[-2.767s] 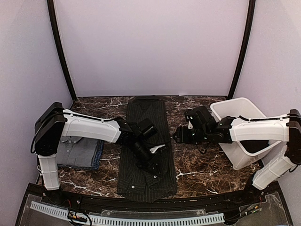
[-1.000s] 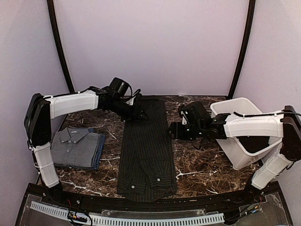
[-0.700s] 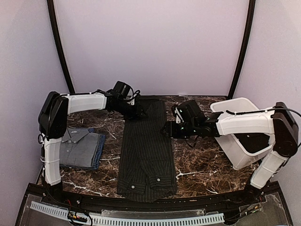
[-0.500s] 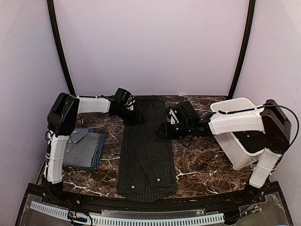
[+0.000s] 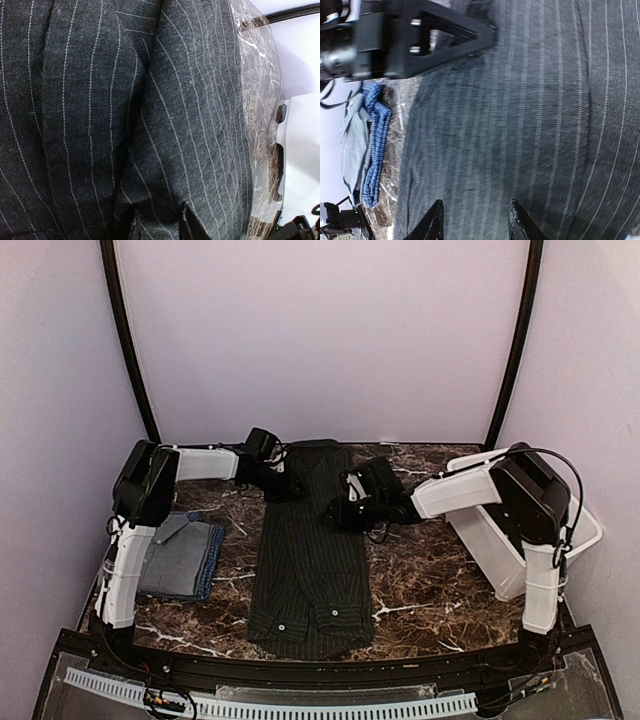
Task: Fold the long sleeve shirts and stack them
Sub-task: Fold the 1/3-folded shirt at the center of the board.
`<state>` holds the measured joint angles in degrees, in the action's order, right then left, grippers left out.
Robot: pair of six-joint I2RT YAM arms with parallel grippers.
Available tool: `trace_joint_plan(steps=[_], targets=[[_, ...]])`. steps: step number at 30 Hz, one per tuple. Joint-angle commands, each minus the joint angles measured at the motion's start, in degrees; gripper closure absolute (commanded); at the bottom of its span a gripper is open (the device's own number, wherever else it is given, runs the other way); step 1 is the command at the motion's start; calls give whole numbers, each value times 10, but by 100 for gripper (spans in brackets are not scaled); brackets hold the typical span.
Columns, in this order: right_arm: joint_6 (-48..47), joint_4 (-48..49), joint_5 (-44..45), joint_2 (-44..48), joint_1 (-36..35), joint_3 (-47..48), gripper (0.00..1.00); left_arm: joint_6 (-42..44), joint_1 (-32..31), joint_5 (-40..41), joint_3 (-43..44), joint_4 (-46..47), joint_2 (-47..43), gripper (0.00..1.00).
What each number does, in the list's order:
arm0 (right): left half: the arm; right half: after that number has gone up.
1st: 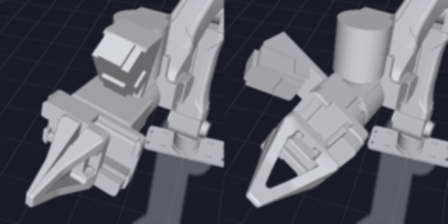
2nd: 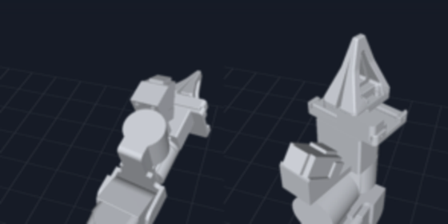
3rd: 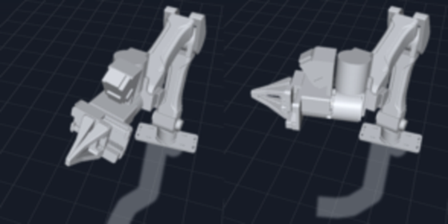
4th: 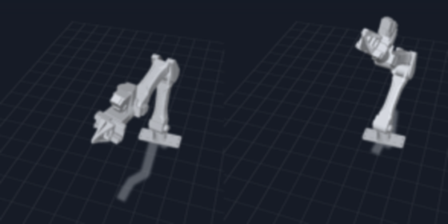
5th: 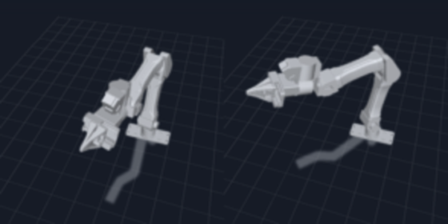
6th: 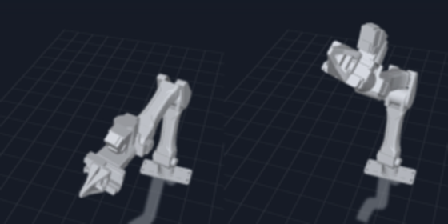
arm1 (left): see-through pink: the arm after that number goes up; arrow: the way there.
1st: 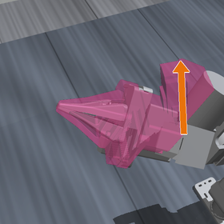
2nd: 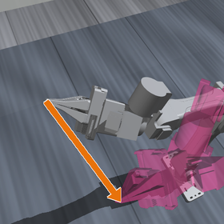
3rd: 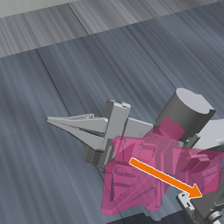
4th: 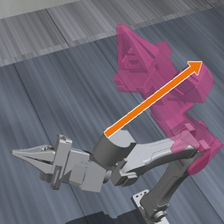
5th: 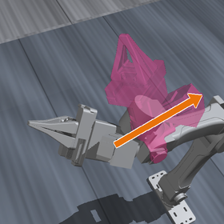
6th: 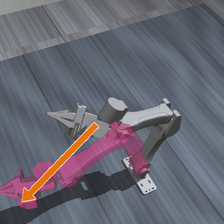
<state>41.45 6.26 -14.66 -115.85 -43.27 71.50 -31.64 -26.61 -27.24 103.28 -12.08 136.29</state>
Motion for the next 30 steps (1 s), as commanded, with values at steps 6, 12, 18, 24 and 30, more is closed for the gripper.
trace_joint_plan(steps=[6,12,18,24,30], targets=[[23,37,-89,-82,49,38,61,-2,8,25,76,-49,57,74],[-4,8,-88,-61,56,52,61,9,9,24,142,-92,69,74],[-50,-56,-64,-26,57,79,60,29,9,36,195,-133,39,72],[-53,-77,-80,35,32,42,60,40,8,41,172,-147,-21,65],[-23,-37,-74,102,-21,-75,60,33,2,28,15,-106,-143,64]])
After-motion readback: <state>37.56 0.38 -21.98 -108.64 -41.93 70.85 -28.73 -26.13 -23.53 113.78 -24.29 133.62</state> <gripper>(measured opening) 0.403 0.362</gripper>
